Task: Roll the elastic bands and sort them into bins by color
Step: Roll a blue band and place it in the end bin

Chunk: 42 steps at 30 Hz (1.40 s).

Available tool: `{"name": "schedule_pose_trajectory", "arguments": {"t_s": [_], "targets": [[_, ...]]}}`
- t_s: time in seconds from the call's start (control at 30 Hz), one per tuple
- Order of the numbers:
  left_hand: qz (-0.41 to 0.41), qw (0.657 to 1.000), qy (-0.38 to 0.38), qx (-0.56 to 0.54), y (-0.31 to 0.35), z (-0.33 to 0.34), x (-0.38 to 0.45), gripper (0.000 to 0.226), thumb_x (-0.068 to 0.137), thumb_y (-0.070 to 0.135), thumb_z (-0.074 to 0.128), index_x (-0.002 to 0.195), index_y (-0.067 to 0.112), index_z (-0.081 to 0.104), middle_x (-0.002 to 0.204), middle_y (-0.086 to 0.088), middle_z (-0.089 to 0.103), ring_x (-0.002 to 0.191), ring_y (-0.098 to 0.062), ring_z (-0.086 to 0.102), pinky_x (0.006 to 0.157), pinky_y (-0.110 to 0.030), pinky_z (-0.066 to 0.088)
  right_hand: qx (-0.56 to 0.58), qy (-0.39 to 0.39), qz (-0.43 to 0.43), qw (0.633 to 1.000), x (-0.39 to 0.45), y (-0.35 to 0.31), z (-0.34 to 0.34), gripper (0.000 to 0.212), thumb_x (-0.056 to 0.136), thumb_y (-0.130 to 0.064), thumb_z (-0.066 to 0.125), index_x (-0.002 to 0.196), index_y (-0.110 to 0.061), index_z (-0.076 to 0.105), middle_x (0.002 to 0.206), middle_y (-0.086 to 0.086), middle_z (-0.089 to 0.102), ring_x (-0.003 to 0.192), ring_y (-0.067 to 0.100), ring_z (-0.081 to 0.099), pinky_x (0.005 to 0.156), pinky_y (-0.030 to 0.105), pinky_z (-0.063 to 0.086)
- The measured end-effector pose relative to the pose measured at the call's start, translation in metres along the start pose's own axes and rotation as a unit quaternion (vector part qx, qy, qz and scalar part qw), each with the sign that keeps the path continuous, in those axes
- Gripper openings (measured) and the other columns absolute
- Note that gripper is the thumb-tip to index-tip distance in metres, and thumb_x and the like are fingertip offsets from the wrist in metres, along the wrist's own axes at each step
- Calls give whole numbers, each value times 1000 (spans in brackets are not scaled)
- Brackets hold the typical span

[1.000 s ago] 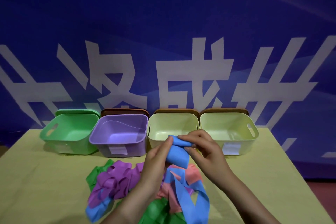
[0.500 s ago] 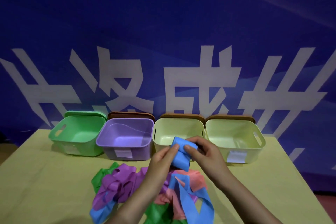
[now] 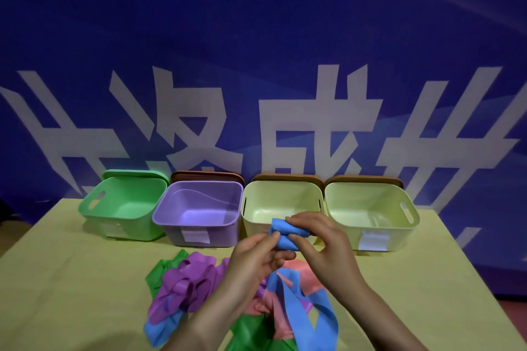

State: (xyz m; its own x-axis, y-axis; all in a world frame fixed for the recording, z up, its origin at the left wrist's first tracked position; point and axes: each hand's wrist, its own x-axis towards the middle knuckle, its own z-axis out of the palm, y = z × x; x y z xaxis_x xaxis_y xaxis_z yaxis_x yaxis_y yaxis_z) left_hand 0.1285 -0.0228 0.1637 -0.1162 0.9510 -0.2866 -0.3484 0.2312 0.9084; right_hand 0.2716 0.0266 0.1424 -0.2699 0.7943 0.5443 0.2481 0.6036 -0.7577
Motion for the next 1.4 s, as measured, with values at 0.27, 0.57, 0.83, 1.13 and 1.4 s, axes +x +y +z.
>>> {"name": "schedule_pose_trajectory", "arguments": {"t_s": [0.27, 0.57, 0.83, 1.13, 1.4], "targets": [[-3, 1000, 9, 22, -2, 1, 0, 17, 94, -1, 48, 95, 4, 64, 72, -11, 72, 60, -17, 68, 56, -20, 52, 21, -35, -15, 999, 3, 1, -7, 24, 79, -13, 66, 101, -22, 72, 97, -12, 66, 94, 7, 64, 77, 15, 48], [17, 999, 19, -30, 0, 6, 1, 22, 94, -6, 44, 94, 1, 65, 78, -15, 73, 68, -21, 72, 60, -20, 55, 85, -87, 19, 992, 5, 3, -17, 29, 85, -22, 53, 104, -18, 74, 108, -7, 65, 105, 8, 62, 85, 15, 46], [30, 995, 7, -97, -5, 5, 4, 22, 94, 2, 47, 104, -8, 63, 94, -23, 71, 85, -28, 71, 76, -29, 58, -25, -45, -43, 998, -4, 8, -9, 27, 82, 1, 62, 101, -16, 73, 113, -5, 63, 105, 6, 60, 87, 15, 46], [67, 996, -5, -53, -7, 4, 9, 20, 95, -1, 46, 101, 2, 65, 92, -14, 74, 83, -22, 72, 73, -24, 58, 230, -11, 202, 952, -6, -4, -7, 22, 85, -2, 67, 101, -16, 67, 85, -1, 70, 74, 3, 64, 70, 16, 50], [72, 992, -9, 104, -18, 2, 23, 28, 93, 4, 55, 118, 7, 65, 102, -11, 72, 84, -24, 66, 79, -35, 54, 214, -37, 242, 946, -11, 2, -16, 14, 84, 6, 65, 89, -7, 66, 85, 0, 71, 81, 8, 68, 73, 18, 51]]}}
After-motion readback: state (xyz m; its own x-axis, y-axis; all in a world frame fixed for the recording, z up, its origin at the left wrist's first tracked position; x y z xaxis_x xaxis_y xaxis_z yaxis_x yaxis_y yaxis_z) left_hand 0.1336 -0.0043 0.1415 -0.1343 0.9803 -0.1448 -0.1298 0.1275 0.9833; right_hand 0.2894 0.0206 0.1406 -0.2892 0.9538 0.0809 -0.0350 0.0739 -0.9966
